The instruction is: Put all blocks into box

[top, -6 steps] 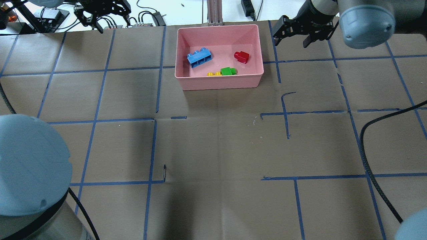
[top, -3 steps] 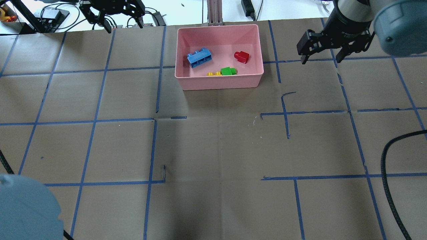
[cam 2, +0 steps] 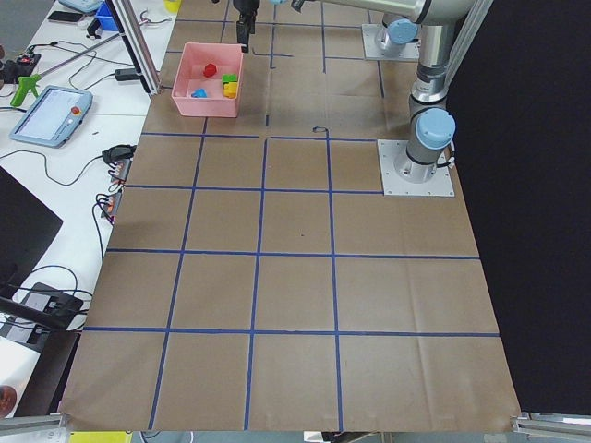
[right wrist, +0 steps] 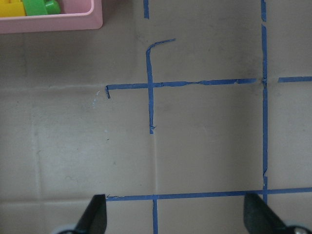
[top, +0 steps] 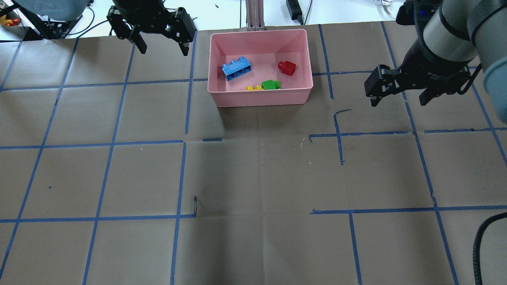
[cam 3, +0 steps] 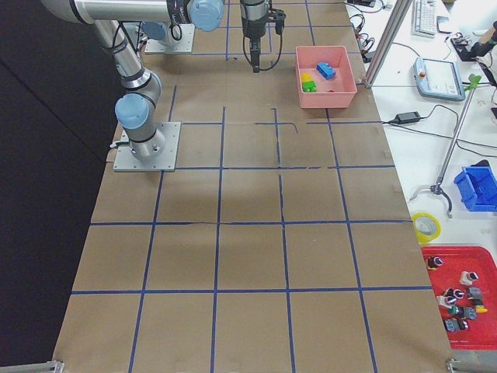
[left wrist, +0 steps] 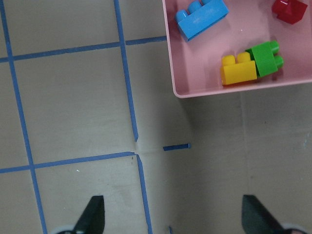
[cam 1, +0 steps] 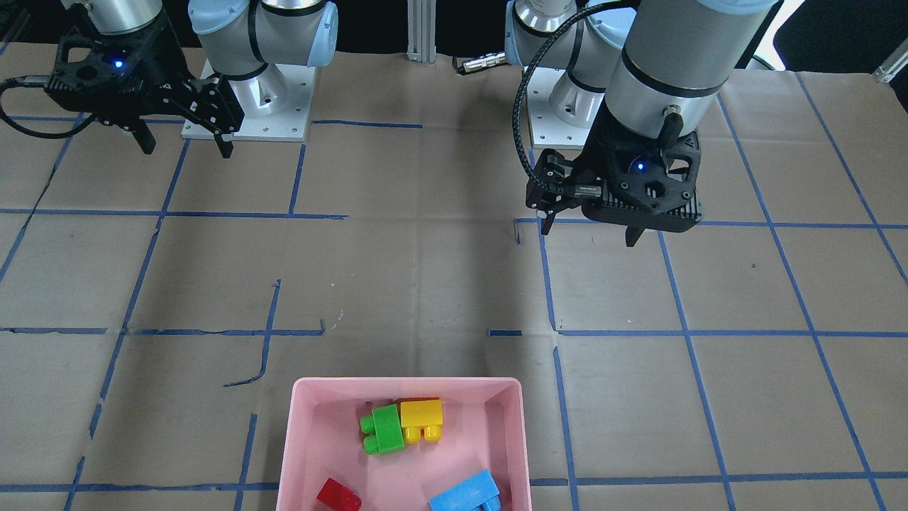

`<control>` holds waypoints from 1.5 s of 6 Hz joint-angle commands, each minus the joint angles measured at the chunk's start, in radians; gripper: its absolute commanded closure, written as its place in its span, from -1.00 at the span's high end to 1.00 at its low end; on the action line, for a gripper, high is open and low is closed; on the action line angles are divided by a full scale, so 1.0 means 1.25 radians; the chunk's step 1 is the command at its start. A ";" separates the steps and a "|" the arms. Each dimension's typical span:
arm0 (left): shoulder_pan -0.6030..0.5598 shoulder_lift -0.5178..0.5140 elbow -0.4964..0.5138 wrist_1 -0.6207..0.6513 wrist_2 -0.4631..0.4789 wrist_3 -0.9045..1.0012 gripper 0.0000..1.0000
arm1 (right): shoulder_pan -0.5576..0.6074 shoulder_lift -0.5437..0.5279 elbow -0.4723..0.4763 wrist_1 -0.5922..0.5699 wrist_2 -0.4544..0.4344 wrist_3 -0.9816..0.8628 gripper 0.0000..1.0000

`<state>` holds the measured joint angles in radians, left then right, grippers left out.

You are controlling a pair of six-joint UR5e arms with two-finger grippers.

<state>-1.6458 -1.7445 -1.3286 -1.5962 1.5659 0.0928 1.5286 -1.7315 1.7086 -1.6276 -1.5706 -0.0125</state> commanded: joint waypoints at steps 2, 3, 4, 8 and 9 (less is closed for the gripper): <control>0.086 0.108 -0.147 0.023 -0.003 0.060 0.99 | 0.086 0.033 -0.015 0.010 0.004 0.060 0.99; 0.086 0.135 -0.179 0.022 -0.003 0.055 0.99 | 0.093 0.045 -0.013 0.013 0.002 0.060 0.99; 0.086 0.154 -0.205 0.024 -0.003 0.055 0.99 | 0.094 0.048 -0.008 0.014 0.002 0.052 0.99; 0.082 0.145 -0.190 0.052 -0.007 0.019 0.99 | 0.094 0.049 0.000 0.002 -0.003 0.047 0.99; 0.082 0.141 -0.185 0.053 -0.006 0.019 0.99 | 0.094 0.048 0.000 0.002 -0.006 0.053 0.99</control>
<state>-1.5428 -1.5635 -1.5664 -1.5307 1.5579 0.1184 1.6459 -1.6709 1.7086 -1.6244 -1.5740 0.0481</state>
